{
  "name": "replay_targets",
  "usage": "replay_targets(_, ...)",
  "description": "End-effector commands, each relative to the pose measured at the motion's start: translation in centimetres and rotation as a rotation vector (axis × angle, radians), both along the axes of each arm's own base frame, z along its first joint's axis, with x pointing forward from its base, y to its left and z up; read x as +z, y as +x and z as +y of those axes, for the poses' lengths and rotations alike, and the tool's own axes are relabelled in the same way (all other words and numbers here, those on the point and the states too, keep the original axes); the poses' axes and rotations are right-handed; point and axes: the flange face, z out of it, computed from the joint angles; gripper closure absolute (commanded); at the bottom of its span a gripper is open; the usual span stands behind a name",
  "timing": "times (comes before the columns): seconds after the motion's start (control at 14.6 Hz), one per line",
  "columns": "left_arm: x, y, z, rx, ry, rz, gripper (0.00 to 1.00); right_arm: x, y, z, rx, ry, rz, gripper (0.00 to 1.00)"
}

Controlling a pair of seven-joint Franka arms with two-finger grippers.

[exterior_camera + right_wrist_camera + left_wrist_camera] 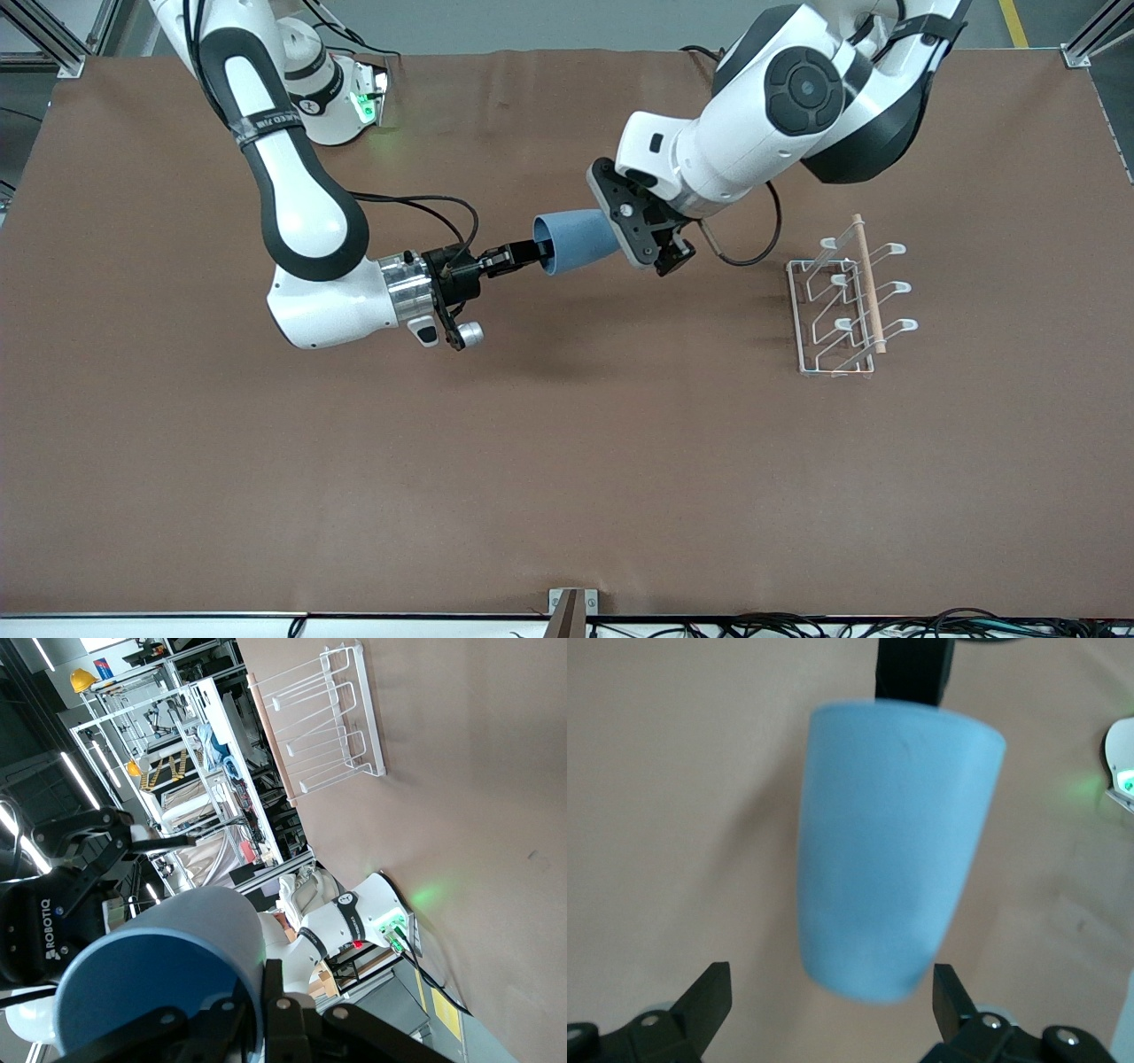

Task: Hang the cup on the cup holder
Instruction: 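Grasp the cup's base with the left gripper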

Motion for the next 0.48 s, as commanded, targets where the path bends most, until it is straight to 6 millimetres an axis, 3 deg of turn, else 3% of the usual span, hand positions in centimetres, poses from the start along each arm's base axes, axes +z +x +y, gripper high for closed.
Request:
replay_targets(0.0,-0.8,-0.4,-2.0,-0.024,-0.025,0.000,0.00,-0.1,-2.5,0.1,-0.002,0.005,0.030,0.99)
replay_targets(0.41,-1.8,-0.6,-3.8,-0.045,-0.061,-0.025,0.00,0.5,-3.6,-0.1,0.005,0.007,0.036,0.99)
